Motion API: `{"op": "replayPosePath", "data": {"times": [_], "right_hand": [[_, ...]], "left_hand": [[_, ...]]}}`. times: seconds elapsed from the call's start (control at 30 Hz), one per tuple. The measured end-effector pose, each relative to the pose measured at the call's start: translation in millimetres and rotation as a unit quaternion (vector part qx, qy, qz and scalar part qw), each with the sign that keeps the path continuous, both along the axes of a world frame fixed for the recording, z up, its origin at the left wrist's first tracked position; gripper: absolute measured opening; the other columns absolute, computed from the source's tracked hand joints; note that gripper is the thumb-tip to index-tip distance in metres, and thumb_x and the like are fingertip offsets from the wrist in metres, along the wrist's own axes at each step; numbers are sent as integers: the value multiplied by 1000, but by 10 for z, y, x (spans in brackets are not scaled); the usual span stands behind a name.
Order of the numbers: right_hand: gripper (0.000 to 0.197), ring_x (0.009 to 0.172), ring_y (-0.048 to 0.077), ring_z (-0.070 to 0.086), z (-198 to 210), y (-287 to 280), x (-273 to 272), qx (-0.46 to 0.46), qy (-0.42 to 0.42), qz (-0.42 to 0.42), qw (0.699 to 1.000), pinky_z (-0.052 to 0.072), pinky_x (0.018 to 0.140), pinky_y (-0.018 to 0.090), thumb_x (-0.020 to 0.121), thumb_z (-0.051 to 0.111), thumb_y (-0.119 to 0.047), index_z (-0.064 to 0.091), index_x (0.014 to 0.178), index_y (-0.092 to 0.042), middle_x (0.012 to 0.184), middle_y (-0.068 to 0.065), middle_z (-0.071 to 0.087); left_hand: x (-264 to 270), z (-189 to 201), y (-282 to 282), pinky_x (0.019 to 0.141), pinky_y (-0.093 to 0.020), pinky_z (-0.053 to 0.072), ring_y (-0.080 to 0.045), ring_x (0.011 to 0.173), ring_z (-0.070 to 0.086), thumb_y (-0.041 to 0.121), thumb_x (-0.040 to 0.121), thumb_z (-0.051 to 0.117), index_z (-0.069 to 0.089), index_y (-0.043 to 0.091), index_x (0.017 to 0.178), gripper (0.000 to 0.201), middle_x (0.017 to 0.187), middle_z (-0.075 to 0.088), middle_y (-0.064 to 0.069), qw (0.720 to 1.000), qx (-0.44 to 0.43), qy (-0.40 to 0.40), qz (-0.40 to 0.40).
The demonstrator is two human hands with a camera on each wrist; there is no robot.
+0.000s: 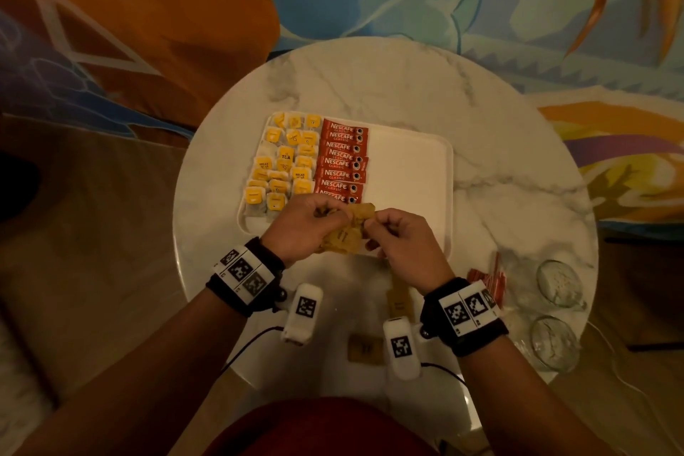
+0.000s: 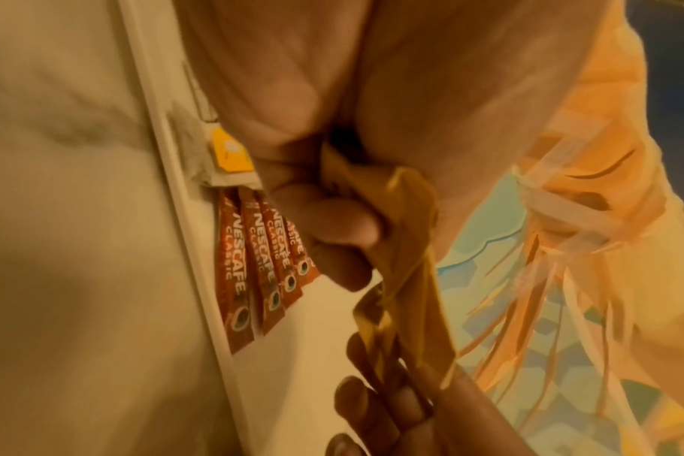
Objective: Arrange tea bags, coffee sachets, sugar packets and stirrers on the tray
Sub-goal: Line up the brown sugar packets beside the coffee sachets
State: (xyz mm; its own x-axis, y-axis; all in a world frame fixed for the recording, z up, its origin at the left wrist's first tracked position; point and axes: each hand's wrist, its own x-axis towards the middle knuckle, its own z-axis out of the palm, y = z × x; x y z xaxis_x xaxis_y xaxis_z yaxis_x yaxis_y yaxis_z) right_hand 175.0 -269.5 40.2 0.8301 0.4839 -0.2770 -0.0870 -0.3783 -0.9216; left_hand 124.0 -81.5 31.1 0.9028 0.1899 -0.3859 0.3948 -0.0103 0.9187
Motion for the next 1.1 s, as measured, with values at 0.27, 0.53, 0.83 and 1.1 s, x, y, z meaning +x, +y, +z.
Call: {"op": "replayPosePath", "data": {"times": [0.27,0.53,0.83,1.1], "right_hand": [[13,62,7,63,-165,80,571,-99,-65,-70,991,51,66,24,94,67,-20,70,81,-24,73,-5,70],[19,84,24,68,-370,429,1576,-219,-115,-93,964,56,85,38,97,62,-26,77,96,-15,90,4,74],[29,75,23,61,-502,643,1848,-324,-136,-62,934,47,65,32,97,60,-31,73,94,-5,83,9,66],[32,79,25,66,-484,665,1840,-331,-136,-60,932,39,60,25,95,61,-36,70,98,-5,84,6,67]], "left_hand": [[144,-54,114,47,-19,45,-14,75,68,29,97,64,69,16,101,14,92,74,-2,962,-224,105,111],[252,-59,258,52,-21,52,-17,79,69,23,98,61,64,14,109,15,103,71,-9,935,-308,120,129],[269,40,265,58,-19,56,-17,81,70,22,104,48,59,10,125,27,96,72,-6,917,-371,98,108],[231,1,281,58,-21,56,-19,90,65,23,101,53,56,6,134,37,106,69,-8,923,-354,81,125]]}}
